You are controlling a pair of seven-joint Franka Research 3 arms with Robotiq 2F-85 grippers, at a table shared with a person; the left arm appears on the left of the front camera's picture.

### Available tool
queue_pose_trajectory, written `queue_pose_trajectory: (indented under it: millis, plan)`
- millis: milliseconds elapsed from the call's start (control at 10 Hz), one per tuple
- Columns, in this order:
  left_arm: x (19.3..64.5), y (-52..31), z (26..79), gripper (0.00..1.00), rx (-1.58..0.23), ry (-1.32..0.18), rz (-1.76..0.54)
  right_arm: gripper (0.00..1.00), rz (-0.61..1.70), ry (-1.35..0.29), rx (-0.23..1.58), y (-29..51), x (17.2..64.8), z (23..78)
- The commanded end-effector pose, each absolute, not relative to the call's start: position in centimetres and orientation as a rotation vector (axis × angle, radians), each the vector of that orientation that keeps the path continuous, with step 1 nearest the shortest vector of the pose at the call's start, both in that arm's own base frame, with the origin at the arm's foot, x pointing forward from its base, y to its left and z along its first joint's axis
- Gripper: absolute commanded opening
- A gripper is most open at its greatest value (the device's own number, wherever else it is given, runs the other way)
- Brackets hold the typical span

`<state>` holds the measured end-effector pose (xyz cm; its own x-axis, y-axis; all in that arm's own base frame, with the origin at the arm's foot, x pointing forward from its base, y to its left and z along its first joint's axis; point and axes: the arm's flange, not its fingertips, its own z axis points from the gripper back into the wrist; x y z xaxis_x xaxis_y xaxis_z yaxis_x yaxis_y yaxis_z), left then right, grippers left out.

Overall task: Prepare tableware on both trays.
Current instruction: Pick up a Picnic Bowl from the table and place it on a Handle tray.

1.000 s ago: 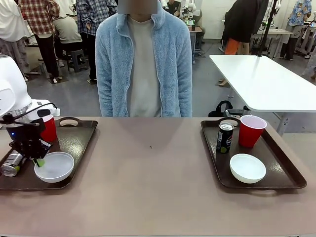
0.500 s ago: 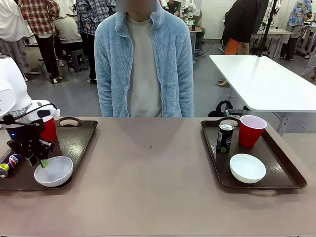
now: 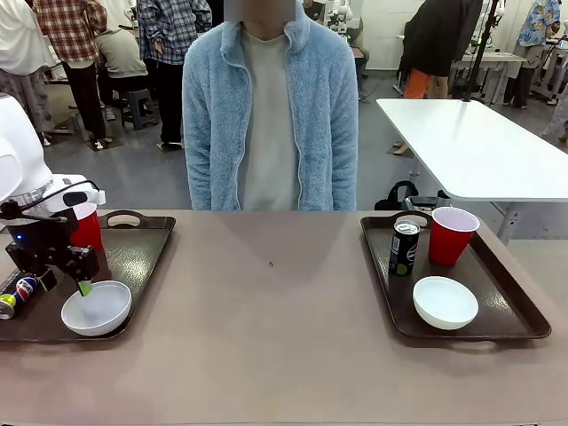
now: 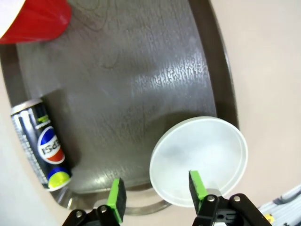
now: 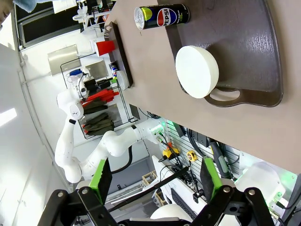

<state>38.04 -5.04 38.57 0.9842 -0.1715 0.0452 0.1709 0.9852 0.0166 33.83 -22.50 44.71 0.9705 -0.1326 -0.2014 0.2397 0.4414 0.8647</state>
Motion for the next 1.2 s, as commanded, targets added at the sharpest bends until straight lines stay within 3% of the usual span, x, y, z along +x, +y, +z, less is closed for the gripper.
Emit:
queue_pose_trajectory:
  millis: [0, 100, 500, 600, 1100]
  plan:
    - [33.6, -4.9, 39.2, 0.91, -0.04, -0.068, -0.19, 0.99, -0.23, 0.105, 1.096, -22.3, 33.6, 44.8]
    - [33.4, -5.1, 40.5, 1.0, -0.057, -0.087, -0.199, 0.99, -0.23, 0.105, 1.096, -22.3, 33.6, 44.8]
    - [32.1, -5.4, 46.1, 1.0, -0.086, -0.156, -0.219, 0.99, -0.23, 0.105, 1.096, -22.3, 33.6, 44.8]
    - [35.0, -5.9, 45.1, 1.0, -0.045, -0.125, -0.193, 0.99, -0.23, 0.105, 1.096, -22.3, 33.6, 44.8]
    - [35.0, -5.9, 45.1, 1.0, -0.045, -0.125, -0.193, 0.99, -0.23, 0.105, 1.096, -22.3, 33.6, 44.8]
